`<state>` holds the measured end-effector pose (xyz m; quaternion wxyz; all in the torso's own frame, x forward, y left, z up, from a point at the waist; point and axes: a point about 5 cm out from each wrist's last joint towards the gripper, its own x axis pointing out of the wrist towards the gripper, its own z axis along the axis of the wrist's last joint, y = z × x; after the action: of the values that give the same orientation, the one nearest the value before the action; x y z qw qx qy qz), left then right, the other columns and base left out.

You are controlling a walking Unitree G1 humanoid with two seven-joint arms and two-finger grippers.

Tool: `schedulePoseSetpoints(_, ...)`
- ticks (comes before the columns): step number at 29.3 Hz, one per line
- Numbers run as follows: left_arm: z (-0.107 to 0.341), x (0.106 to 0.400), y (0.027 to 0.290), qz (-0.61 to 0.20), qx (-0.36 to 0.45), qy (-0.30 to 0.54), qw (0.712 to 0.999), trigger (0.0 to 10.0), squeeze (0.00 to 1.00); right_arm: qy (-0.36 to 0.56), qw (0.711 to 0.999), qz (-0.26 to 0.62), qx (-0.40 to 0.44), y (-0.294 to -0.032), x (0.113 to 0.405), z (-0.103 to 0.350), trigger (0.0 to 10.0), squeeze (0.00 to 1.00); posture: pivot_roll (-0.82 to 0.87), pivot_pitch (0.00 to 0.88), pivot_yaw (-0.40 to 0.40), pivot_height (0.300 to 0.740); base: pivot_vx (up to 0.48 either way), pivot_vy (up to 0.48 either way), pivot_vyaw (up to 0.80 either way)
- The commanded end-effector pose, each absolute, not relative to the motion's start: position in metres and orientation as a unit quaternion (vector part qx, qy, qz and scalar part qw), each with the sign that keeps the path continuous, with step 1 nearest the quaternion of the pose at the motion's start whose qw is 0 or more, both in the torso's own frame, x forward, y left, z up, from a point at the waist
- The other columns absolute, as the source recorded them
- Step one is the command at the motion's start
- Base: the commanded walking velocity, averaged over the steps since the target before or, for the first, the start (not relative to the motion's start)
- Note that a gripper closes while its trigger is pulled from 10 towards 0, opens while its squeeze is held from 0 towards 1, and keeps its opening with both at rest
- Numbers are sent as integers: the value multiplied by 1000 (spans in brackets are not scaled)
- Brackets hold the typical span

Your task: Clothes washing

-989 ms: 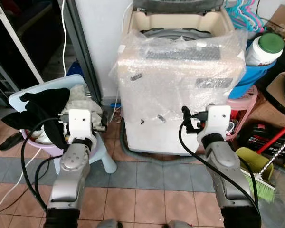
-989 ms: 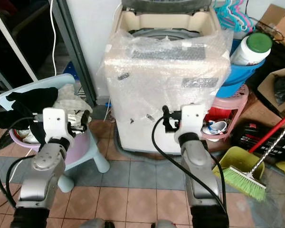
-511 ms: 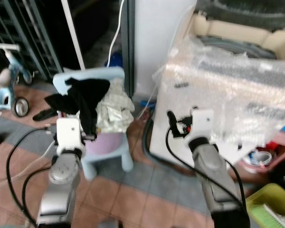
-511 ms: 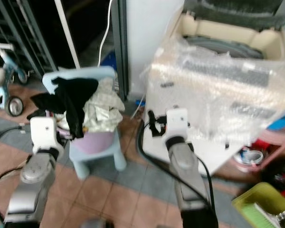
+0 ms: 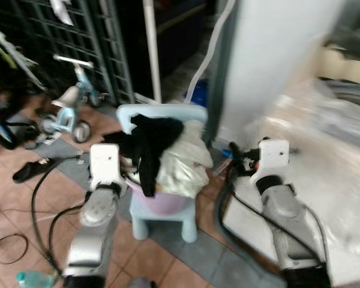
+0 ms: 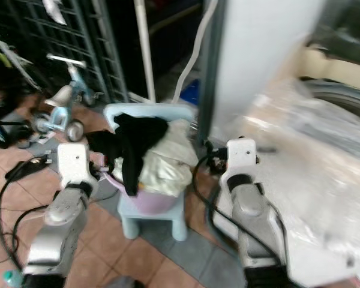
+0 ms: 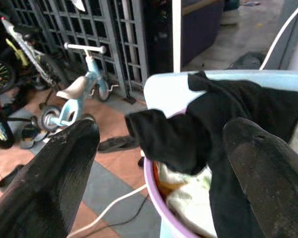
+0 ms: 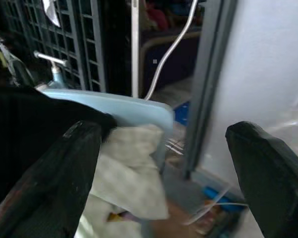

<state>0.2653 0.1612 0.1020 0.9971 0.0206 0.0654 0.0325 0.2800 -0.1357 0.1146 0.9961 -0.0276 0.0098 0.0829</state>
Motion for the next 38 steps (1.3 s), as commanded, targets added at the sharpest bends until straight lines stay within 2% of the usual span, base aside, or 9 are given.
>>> schedulePoseSetpoints(1, 102, 266, 153, 24, 16, 69, 997, 10000, 0, 18, 997, 71, -34, -145, 280, 112, 10000, 0, -79, 0, 9, 740, 0, 0, 0)
schedulePoseSetpoints(15, 103, 271, 151, 24, 16, 68, 997, 10000, 0, 12, 996, 76, -39, -144, 283, 115, 10000, 0, -89, 0, 12, 740, 0, 398, 0)
schedulePoseSetpoints(32, 104, 271, 151, 19, 15, 62, 998, 10000, 0, 12, 997, 71, -38, -144, 283, 114, 10000, 0, -95, 0, 12, 740, 0, 0, 0)
schedulePoseSetpoints(38, 103, 271, 151, 20, 14, 64, 998, 10000, 0, 15, 997, 71, -40, -145, 281, 114, 10000, 0, -99, 0, 11, 740, 281, 0, 0)
